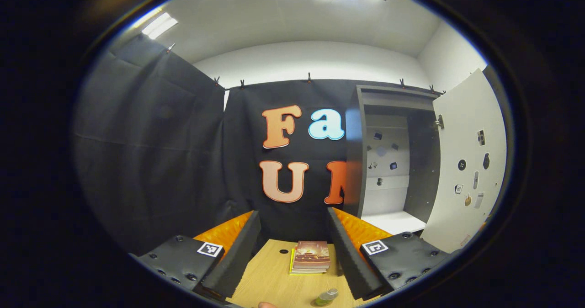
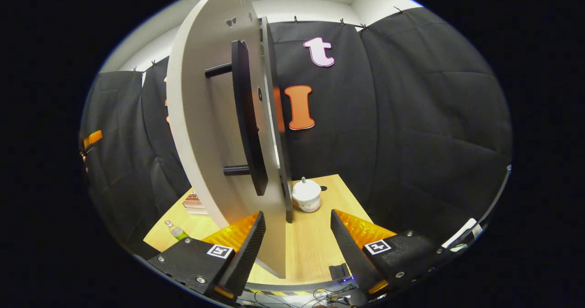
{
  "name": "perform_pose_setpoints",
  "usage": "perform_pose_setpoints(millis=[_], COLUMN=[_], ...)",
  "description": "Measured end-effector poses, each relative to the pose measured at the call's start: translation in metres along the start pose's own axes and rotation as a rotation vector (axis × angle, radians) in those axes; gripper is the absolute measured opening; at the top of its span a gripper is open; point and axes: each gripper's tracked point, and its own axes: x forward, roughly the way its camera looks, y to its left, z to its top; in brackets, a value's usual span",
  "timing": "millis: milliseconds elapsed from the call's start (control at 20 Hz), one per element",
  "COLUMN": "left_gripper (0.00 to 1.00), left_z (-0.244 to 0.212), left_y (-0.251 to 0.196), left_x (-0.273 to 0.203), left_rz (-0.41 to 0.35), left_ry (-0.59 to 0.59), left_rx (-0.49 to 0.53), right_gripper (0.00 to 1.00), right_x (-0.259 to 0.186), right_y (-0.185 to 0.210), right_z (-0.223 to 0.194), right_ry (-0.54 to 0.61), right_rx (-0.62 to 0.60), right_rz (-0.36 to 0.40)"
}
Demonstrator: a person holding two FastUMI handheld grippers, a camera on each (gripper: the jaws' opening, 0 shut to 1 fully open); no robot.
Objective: Open the cabinet door with the right hand, grasp the bottle in the cabinet with the left hand and place it on the coaster, then close the cabinet door with the right hand.
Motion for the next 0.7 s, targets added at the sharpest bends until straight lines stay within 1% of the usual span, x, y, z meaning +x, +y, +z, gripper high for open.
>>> perform_pose_setpoints(millis=[50, 100, 200, 250, 300, 350, 700], left_gripper=[0.95, 0.94, 0.94, 0.94, 0.94, 0.94, 0.95], left_z=[0.001, 0.003, 0.002, 0.002, 0.002, 0.002, -0.002], left_y=[0.001, 0.003, 0.002, 0.002, 0.003, 0.004, 0.021], left_x=[0.002, 0.003, 0.002, 0.004, 0.004, 0.005, 0.013], left_rz=[-0.007, -0.011, -0.022, -0.027, -0.032, -0.035, -0.031], left_ry=[-0.003, -0.005, -0.003, -0.001, 0.001, 0.003, 0.01], left_rx=[0.001, 0.002, -0.001, -0.002, -0.003, -0.001, 0.046], right_gripper=[0.99, 0.89, 0.83, 0.92, 0.92, 0.82, 0.82], right_x=[0.001, 0.001, 0.003, 0.003, 0.003, 0.006, 0.011], right_y=[0.007, 0.017, 0.034, 0.042, 0.05, 0.057, 0.096], right_z=[0.0, 0.0, 0.0, 0.0, -0.001, -0.001, -0.003], right_ry=[0.0, -0.002, 0.002, 0.003, 0.001, 0.002, -0.005], right_rx=[-0.004, -0.009, -0.017, -0.021, -0.023, -0.023, -0.048], right_rz=[0.01, 0.024, 0.048, 0.059, 0.067, 0.075, 0.091])
